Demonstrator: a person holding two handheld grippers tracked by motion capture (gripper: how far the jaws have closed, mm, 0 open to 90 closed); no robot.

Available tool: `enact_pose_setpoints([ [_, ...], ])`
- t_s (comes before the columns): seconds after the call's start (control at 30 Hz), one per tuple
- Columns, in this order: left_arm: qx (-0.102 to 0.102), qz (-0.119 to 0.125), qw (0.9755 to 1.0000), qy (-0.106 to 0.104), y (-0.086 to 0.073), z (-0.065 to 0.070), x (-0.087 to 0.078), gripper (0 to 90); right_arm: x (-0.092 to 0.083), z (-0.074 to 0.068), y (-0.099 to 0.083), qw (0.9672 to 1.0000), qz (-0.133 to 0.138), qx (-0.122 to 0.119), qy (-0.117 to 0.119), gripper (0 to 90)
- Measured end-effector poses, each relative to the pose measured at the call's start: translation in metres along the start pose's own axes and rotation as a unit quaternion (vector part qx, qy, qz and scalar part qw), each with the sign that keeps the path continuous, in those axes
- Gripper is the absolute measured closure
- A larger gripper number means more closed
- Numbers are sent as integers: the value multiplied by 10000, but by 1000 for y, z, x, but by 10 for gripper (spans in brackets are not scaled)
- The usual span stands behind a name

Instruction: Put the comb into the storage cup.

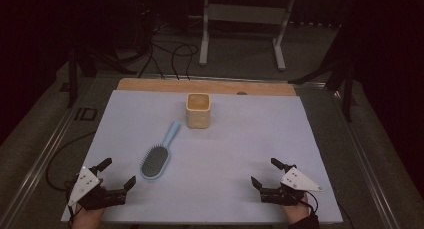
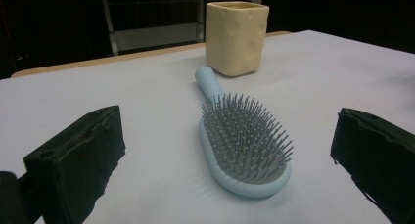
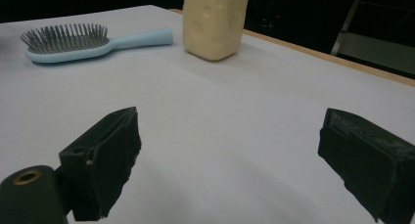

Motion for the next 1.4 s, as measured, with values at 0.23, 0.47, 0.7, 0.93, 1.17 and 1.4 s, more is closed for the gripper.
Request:
enact_pose_setpoints([
  [0.23, 102, -17, 9999, -40, 0, 3, 0, 0, -2, 0, 1, 10000, -7, -73, -23, 82],
  [0.47, 184, -65, 9998, -98, 1, 6, 0, 0, -2, -2, 1, 9999, -25, -108, -37, 82],
  [0.7, 154, -29, 9998, -157, 8, 7, -2, 0, -1, -2, 2, 9999, -48, -129, -55, 82],
  [0.93, 34, -28, 10000, -27, 20, 3, -3, 0, -3, -3, 2, 9999, -33, -128, -100, 82],
  [1.17, -158, -30, 9999, 56, 41, -6, 0, 0, -2, -3, 3, 9999, -12, -115, -117, 82],
  [1.4, -216, -211, 9995, 46, 58, -6, 8, 0, -4, -3, 3, 9999, 21, -104, -104, 82],
])
Point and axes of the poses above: each handheld gripper's, and its own axes: x roughly forward along the jaws, y roughly out of its top, z roughly to its right, the point moved 3 cm from there along x, roughly forward along the jaws, and after that the axes turned 7 degrees about y, right-handed, at the moved point
